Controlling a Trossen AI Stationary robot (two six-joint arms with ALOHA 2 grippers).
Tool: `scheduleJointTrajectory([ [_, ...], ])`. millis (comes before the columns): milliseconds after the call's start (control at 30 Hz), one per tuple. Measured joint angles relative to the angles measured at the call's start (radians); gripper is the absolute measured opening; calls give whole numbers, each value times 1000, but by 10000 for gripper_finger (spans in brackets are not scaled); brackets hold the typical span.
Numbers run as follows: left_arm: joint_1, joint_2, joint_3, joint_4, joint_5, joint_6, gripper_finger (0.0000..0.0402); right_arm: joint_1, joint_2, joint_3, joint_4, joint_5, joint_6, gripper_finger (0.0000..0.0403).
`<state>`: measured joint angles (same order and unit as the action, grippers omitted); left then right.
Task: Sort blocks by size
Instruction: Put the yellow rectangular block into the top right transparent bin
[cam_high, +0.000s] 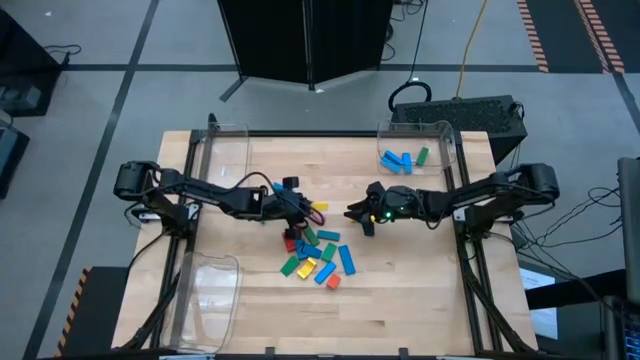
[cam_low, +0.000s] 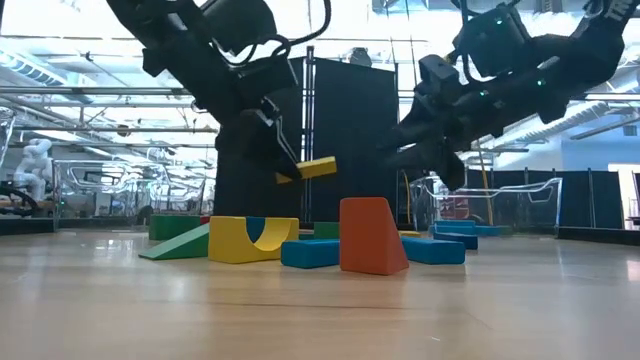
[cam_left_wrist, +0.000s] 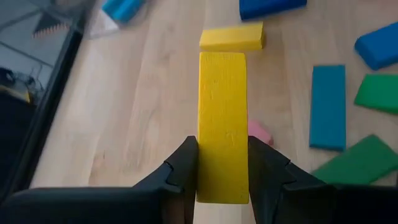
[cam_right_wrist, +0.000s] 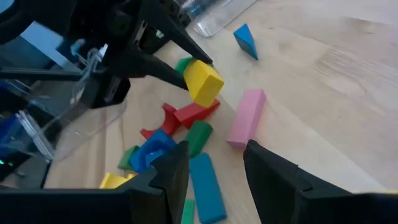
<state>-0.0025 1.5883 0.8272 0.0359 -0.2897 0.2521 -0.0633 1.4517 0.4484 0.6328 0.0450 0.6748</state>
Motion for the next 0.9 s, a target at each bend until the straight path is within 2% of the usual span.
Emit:
scheduleJointTrajectory([
  [233,-25,0,0,41,-24,70,94,0,85,16,134,-57,32,146],
  [633,-86,-1,-1,51,-193,157,94,-1,189,186,74,-68,12,146],
  [900,-113,0,-3,54,-263,176,96,-1,215,210,52,-51,1,146],
])
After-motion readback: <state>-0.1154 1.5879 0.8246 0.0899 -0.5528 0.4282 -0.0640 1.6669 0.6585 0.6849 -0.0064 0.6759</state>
